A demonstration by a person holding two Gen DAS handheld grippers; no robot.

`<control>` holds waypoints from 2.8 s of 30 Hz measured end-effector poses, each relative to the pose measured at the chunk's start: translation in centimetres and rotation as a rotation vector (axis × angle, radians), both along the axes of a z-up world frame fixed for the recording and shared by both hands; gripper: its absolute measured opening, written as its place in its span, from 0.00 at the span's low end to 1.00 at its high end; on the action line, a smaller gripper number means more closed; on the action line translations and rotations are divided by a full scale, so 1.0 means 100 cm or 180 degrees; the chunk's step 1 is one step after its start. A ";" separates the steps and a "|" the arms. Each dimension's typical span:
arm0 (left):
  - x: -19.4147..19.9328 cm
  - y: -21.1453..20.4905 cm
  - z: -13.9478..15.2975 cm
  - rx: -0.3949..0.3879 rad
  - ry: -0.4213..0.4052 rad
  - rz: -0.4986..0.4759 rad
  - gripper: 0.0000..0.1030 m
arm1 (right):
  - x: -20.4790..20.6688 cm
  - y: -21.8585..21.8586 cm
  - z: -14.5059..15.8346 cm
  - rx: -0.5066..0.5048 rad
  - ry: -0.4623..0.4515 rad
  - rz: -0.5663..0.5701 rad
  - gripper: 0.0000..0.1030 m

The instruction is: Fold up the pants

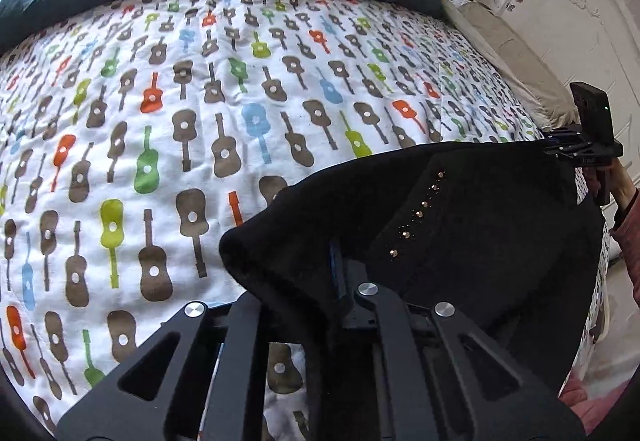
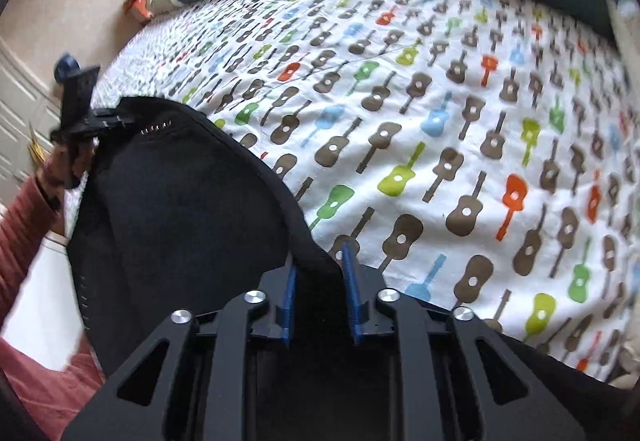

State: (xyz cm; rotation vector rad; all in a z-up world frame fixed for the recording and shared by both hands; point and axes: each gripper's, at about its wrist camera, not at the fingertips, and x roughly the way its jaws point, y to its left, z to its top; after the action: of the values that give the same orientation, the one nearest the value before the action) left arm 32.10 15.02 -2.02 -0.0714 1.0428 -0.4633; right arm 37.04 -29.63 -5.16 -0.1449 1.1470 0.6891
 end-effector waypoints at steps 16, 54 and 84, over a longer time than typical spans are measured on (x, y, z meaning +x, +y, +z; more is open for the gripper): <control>-0.137 0.014 0.061 -0.0362 -0.0458 0.0147 0.07 | -0.220 -0.015 0.074 -0.0251 -0.1384 -0.0199 0.14; -0.318 0.020 0.005 -0.1736 -0.0203 0.1939 0.66 | -0.341 -0.031 -0.037 0.1810 0.0027 -0.1818 0.56; -0.289 -0.009 -0.002 -0.1517 -0.0322 0.1948 0.09 | -0.327 -0.026 -0.030 0.2493 -0.0011 -0.2491 0.07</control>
State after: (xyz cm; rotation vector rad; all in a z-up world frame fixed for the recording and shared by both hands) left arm 3.24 14.07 -2.19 -0.7620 0.7425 -0.1430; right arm 4.35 -32.26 -8.18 0.9203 0.7627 0.3811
